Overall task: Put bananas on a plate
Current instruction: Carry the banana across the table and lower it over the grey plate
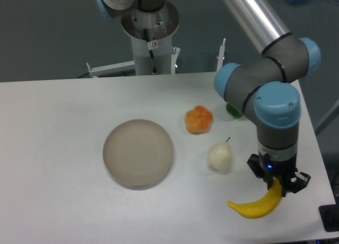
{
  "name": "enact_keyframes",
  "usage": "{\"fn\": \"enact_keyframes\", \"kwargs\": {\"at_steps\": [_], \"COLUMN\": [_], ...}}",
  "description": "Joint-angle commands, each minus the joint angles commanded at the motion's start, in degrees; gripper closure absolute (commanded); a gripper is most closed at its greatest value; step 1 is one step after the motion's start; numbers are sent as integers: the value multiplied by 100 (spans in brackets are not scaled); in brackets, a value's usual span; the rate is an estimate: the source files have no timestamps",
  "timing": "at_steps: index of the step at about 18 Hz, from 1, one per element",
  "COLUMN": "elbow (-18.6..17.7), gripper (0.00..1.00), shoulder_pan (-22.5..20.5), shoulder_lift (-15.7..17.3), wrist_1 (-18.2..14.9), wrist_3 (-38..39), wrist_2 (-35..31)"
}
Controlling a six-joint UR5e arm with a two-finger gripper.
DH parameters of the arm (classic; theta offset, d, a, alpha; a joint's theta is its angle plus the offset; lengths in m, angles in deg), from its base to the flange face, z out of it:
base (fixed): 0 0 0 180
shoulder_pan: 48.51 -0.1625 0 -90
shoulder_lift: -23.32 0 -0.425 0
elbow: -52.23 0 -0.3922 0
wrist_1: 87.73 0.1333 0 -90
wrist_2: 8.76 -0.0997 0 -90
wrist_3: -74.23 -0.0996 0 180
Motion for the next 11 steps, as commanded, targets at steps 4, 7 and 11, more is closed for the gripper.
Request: {"fn": "enact_keyframes", "kwargs": {"at_steps": [4,7,11], "elbow": [-483,-1062,-1914], "gripper": [72,72,72], "shoulder_pan": [299,563,660], "shoulder_lift": [369,834,1405], "wrist_1": [-87,-290,-325], "wrist_3": [817,1581,1777], "wrist_2": [123,228,465]}}
